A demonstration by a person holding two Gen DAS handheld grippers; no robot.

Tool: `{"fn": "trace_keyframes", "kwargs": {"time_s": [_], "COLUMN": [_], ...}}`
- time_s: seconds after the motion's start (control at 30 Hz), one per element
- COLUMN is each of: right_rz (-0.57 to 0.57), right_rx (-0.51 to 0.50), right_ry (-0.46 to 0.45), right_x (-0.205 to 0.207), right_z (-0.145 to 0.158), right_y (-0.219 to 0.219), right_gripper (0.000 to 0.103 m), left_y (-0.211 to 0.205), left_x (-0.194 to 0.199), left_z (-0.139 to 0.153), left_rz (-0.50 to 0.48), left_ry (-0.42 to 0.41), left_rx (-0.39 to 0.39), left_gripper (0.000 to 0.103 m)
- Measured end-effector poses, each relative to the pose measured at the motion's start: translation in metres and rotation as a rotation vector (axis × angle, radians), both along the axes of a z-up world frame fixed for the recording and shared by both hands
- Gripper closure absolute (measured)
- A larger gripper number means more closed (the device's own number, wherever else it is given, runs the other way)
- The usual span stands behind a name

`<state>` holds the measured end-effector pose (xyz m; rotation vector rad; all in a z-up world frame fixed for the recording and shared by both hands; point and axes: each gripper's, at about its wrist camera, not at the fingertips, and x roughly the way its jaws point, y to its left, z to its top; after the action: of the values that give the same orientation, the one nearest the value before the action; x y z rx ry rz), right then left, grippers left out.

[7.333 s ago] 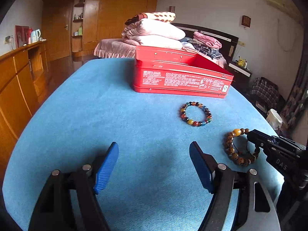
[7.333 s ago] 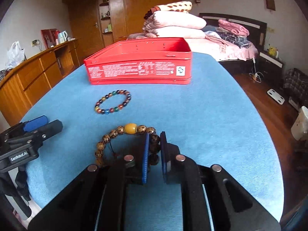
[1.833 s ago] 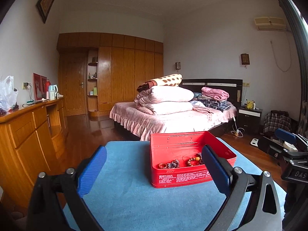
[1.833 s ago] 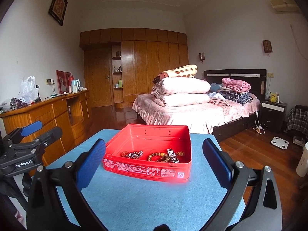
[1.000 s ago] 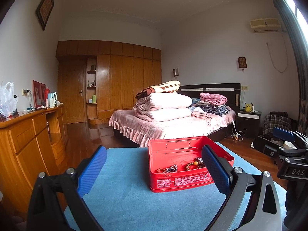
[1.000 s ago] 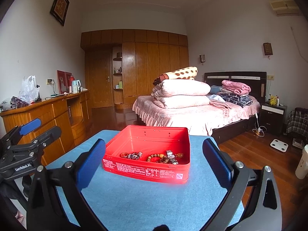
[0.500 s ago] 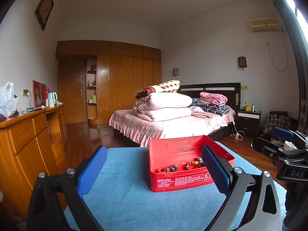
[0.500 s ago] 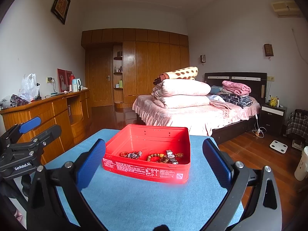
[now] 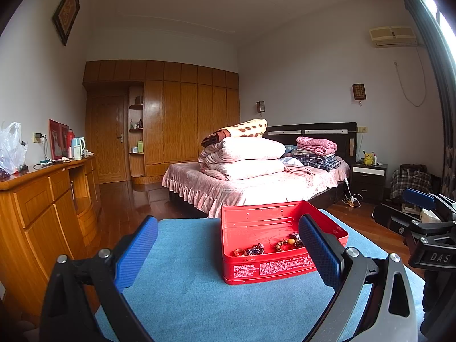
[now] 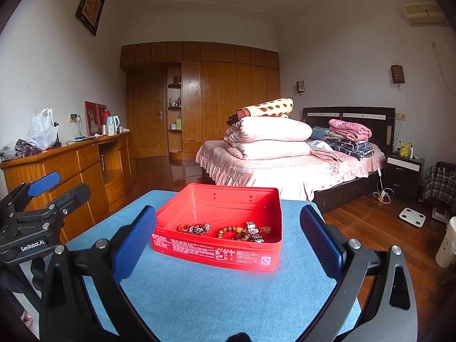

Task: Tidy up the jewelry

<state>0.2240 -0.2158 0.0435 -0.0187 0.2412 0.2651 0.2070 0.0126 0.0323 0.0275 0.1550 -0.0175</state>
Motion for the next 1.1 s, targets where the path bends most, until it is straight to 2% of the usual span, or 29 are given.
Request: {"fn": "trace_keyframes", "kwargs": {"time_s": [1.1], "right_rz": [0.001], "right_rx": [-0.003], "right_ry": [0.003], "right_x": [0.0006], "right_z": [-0.0014], "right_y": [0.0006], "right_gripper": [0.005], "left_y": [0.0041], "left_x": [0.0019], "left_z": [-0.0045], "left_rz": [0.002], "left_ry": [-0.005], "left_rx": [0.001], "left_gripper": [0.006]}}
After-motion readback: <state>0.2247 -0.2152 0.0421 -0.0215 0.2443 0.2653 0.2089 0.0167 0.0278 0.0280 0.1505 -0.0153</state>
